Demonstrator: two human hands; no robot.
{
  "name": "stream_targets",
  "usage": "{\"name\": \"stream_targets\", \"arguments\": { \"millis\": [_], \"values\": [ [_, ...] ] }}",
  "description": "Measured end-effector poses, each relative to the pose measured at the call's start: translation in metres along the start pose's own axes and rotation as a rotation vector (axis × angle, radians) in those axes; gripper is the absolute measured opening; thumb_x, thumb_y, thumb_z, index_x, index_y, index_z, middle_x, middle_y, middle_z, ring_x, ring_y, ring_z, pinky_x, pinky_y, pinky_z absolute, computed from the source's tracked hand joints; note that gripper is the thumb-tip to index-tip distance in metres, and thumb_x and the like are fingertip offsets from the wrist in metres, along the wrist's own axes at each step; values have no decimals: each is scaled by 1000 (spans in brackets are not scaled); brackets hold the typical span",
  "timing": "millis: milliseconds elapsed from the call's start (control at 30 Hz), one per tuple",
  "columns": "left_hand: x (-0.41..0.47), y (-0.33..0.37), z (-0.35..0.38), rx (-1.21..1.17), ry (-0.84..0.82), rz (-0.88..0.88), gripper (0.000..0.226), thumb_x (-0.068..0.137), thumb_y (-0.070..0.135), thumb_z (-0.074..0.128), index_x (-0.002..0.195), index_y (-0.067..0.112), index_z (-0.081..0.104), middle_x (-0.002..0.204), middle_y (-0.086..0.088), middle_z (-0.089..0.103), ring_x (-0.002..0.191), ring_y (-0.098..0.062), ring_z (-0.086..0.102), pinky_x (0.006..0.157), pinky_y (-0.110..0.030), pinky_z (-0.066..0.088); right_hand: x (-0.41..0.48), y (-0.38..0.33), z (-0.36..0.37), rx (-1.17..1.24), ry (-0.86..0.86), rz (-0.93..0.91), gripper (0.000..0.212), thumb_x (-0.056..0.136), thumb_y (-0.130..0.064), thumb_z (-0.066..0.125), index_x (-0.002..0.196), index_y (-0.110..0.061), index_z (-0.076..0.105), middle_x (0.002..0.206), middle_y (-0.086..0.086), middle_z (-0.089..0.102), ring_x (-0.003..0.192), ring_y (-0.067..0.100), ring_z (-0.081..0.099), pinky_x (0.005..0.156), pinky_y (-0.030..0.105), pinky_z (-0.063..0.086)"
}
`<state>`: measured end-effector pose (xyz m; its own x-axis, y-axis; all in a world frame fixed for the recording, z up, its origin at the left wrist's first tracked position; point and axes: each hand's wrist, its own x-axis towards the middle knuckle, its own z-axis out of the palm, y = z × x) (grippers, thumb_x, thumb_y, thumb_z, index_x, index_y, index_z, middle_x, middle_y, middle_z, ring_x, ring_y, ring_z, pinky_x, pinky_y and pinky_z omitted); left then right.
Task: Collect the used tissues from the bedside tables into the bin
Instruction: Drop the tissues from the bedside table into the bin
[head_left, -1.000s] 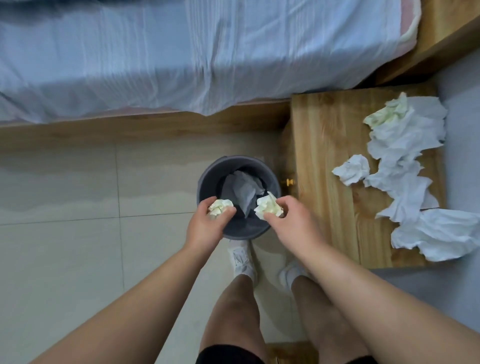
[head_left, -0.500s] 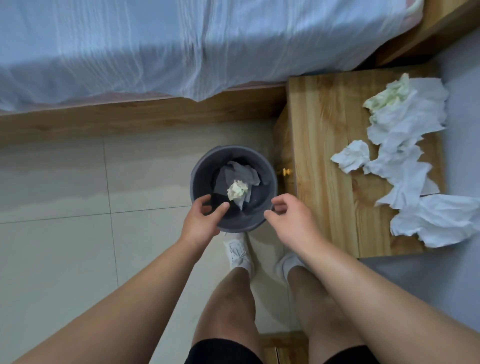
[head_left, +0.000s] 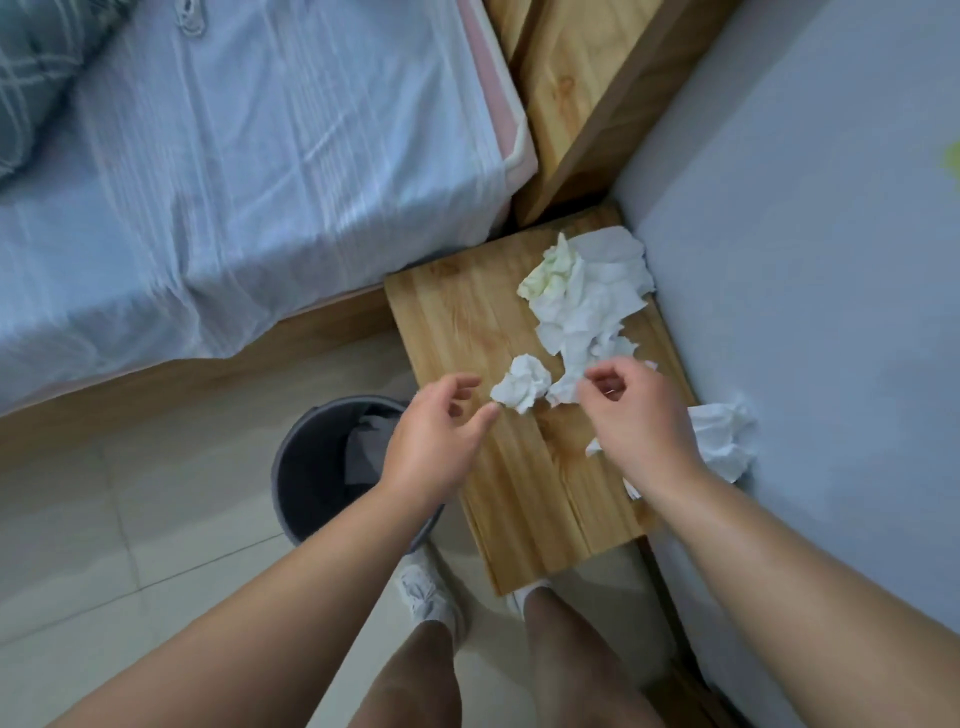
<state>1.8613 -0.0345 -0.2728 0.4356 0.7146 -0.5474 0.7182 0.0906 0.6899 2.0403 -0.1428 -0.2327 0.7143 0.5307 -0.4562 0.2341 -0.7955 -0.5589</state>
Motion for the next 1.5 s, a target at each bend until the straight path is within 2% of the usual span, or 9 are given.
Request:
{"name": "stream_targets", "arguments": {
  "millis": [100, 233, 433, 567, 700, 867, 1100, 1233, 1500],
  "values": [
    [24, 32, 20, 165, 34, 103, 52, 95, 54, 67, 142, 39, 54, 139, 15, 59, 122, -7, 59, 92, -35, 54, 39, -3, -29, -37, 83, -45, 19, 97, -32, 64, 114, -27, 72, 100, -13, 72, 93, 11, 67, 86, 35, 58],
    [48, 49, 40, 391, -25, 163, 60, 93, 55, 68, 147, 41, 47, 148, 8, 50, 131, -19, 54, 87, -39, 57, 84, -18, -34, -200, 100, -236, 32, 102, -27, 61, 133, -21, 68, 125, 0, 70, 108, 18, 65, 86, 29, 52],
    [48, 24, 54, 708, -130, 346, 45, 100, 26, 61, 144, 32, 55, 152, 5, 45, 132, -24, 46, 81, -38, 57, 136, -49, 2, -368, 9, -471, 36, 104, -14, 52, 138, -18, 66, 142, 4, 63, 129, 30, 51, 104, 38, 42],
    [44, 7, 53, 511, -152, 304, 33, 100, 22, 62, 133, 25, 66, 143, 5, 50, 119, -21, 57, 82, -37, 57, 149, -49, 21, -634, -232, -429, 66, 93, -2, 55, 154, -27, 47, 156, 4, 50, 141, 33, 38, 113, 44, 40],
    [34, 1, 48, 161, -90, 89, 26, 100, 35, 66, 125, 38, 68, 118, 16, 59, 97, -6, 62, 72, -20, 48, 147, -42, 18, -770, -172, -448, 43, 93, -6, 61, 134, -17, 67, 143, 10, 60, 131, 35, 46, 106, 44, 43],
    [19, -6, 35, -147, -43, -44, 5, 99, 43, 66, 98, 47, 68, 90, 12, 74, 79, -7, 71, 68, -42, 62, 127, -52, -8, -559, -39, -496, 39, 98, -18, 62, 136, -19, 66, 143, 5, 63, 128, 36, 54, 105, 49, 46],
    [-16, -23, 14, -356, 16, -109, 9, 101, 40, 66, 102, 46, 72, 95, 20, 77, 84, 0, 72, 72, -25, 59, 92, -75, -42, -426, 73, -483, 26, 95, -33, 69, 116, -18, 65, 118, 3, 68, 104, 30, 60, 81, 40, 48],
    [-40, -39, -2, -400, 50, -164, 9, 100, 40, 66, 99, 46, 73, 92, 15, 77, 80, -2, 72, 72, -30, 58, 66, -84, -47, -271, -2, -331, 28, 90, -49, 70, 109, -30, 62, 105, -11, 63, 91, 15, 59, 65, 29, 42],
    [-83, -125, -48, -394, 192, -358, 18, 99, 41, 67, 89, 28, 73, 84, 0, 75, 82, -29, 71, 75, -54, 58, -30, -68, 64, -108, -308, -180, 16, 94, -51, 66, 102, -37, 62, 97, -21, 65, 87, -3, 60, 67, 28, 47]
  ]
}}
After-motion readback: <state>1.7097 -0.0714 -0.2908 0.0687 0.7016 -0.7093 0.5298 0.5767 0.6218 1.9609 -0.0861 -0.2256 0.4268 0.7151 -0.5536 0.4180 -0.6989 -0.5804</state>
